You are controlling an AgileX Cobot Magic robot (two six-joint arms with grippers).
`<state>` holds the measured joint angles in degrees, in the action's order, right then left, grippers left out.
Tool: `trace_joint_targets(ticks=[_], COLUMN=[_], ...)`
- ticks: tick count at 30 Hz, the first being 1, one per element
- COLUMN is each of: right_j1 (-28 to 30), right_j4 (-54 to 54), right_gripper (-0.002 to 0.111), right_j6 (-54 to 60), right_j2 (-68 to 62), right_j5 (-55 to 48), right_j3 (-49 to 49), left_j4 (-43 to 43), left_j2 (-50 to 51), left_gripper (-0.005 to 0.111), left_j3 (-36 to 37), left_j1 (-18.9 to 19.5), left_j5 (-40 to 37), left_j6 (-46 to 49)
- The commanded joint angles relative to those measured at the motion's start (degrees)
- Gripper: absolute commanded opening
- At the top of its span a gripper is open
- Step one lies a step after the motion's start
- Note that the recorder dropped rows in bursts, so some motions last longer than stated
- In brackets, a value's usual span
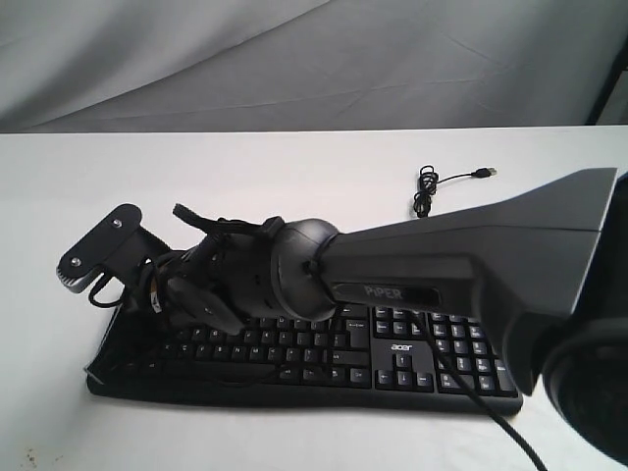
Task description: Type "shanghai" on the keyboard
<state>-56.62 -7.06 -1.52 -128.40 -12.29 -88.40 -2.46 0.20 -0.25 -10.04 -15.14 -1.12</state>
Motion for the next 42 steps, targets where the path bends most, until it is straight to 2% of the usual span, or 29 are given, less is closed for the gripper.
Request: trace_joint_targets(ticks=[1, 42], right_j1=[-0.05, -0.54], right_j4=[-0.26, 0.34], right_gripper=[0.0, 0.0], right_j6=[0.17, -0.01], right_j2=[0.05, -1.96], right_j5=[0.16, 1.11], right_j3=[-0.41, -0.3], left_j4=[-0.04, -0.04], left_j2=[-0.2, -0.2], left_gripper=[0.0, 0.0], left_j3=[0.25, 0.25], left_j1=[-0.2, -0.2], left_j5=[0.27, 0.27], left_j6=[-0.16, -0.16])
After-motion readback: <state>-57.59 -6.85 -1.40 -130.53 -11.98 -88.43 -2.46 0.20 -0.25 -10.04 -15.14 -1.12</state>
